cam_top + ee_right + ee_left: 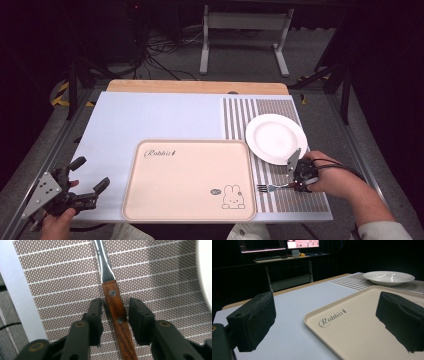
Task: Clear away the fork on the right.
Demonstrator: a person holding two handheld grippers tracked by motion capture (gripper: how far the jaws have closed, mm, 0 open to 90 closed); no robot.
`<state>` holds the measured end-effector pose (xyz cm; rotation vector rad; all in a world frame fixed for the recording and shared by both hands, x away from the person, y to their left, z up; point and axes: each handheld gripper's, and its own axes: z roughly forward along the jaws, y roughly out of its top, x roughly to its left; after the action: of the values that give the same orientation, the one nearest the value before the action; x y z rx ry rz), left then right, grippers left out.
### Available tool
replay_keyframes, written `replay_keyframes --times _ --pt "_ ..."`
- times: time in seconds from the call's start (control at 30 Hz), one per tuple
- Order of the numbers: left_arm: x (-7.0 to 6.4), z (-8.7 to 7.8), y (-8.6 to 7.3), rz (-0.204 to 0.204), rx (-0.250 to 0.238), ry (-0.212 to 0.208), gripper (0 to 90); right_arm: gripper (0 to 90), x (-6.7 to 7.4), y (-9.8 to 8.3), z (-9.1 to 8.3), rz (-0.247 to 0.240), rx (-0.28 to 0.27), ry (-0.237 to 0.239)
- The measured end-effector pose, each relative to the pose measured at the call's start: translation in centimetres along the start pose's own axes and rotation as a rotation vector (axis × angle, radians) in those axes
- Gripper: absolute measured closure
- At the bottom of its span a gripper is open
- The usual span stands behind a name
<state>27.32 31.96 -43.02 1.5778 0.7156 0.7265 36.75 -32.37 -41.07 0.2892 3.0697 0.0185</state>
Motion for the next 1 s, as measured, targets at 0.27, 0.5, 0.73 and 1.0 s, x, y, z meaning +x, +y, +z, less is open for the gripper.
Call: replay_keyframes --times 0.27,0.5,0.73,1.0 --pt "0.02 0.00 0.00 0.001 -0.001 -0.001 3.6 74.5 0.10 0.46 0.13 -0.088 0.037 -0.003" --pt "0.01 -0.02 0.00 -0.002 -0.003 -0.001 3.6 75.2 0.11 0.63 0.14 -0.111 0.051 0.003" --pt "0.01 0.00 0.00 -0.001 -0.004 -0.002 3.6 75.9 0.11 0.71 0.14 -0.115 0.056 0.008" --pt "0.02 0.01 -0.01 -0.007 -0.008 -0.001 3.6 77.1 0.21 0.25 0.08 -0.088 0.024 0.001"
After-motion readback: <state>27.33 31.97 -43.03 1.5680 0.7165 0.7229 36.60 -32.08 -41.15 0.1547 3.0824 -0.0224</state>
